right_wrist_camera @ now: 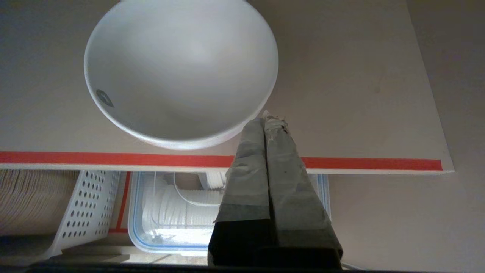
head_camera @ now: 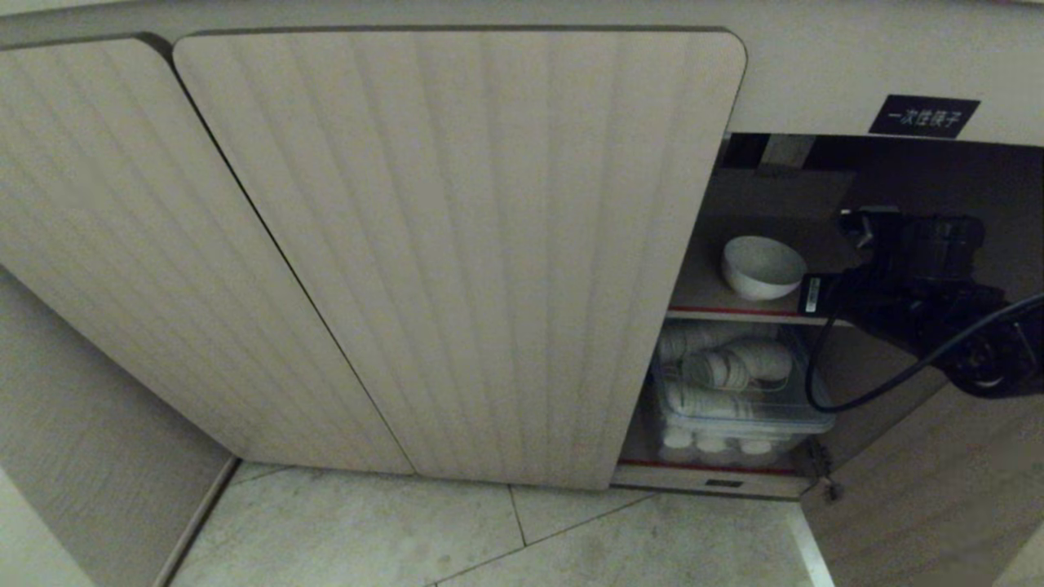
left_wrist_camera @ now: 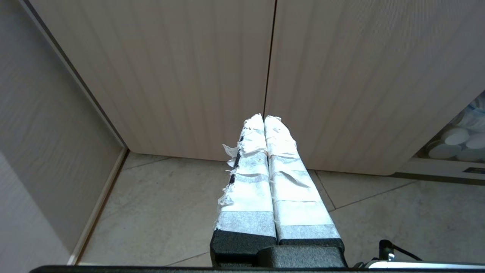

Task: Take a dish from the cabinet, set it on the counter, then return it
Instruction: Take the bowl from the cabinet

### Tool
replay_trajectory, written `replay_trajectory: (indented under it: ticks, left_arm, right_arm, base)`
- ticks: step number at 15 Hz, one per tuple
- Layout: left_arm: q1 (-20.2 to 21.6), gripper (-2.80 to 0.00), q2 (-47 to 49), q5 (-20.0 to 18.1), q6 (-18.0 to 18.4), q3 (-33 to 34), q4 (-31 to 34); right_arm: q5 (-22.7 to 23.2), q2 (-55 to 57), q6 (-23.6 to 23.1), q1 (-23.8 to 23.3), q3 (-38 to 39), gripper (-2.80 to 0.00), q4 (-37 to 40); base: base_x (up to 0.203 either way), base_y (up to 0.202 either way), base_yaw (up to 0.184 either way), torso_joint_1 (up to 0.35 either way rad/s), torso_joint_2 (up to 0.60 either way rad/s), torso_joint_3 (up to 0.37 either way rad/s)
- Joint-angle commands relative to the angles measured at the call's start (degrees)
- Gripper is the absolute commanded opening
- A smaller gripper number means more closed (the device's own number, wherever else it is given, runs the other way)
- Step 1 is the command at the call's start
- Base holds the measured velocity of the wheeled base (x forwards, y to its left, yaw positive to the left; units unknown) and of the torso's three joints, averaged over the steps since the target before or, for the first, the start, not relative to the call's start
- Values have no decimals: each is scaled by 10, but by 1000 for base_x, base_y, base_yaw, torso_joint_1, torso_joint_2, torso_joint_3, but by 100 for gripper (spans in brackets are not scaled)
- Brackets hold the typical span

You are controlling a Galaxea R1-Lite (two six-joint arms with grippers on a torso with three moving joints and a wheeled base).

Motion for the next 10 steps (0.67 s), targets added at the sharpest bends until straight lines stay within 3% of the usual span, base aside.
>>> replay_trajectory:
  ticks: [1,10]
  left_arm:
    - [0,-280,0,0,0,0,0]
    - [0,-280,0,0,0,0,0]
  right_arm:
    - [0,0,-1,1,0,0,-10]
    - [0,-1,-1,2,0,0,-13]
  base:
    - [0,0,0,0,0,0]
    - [0,0,0,0,0,0]
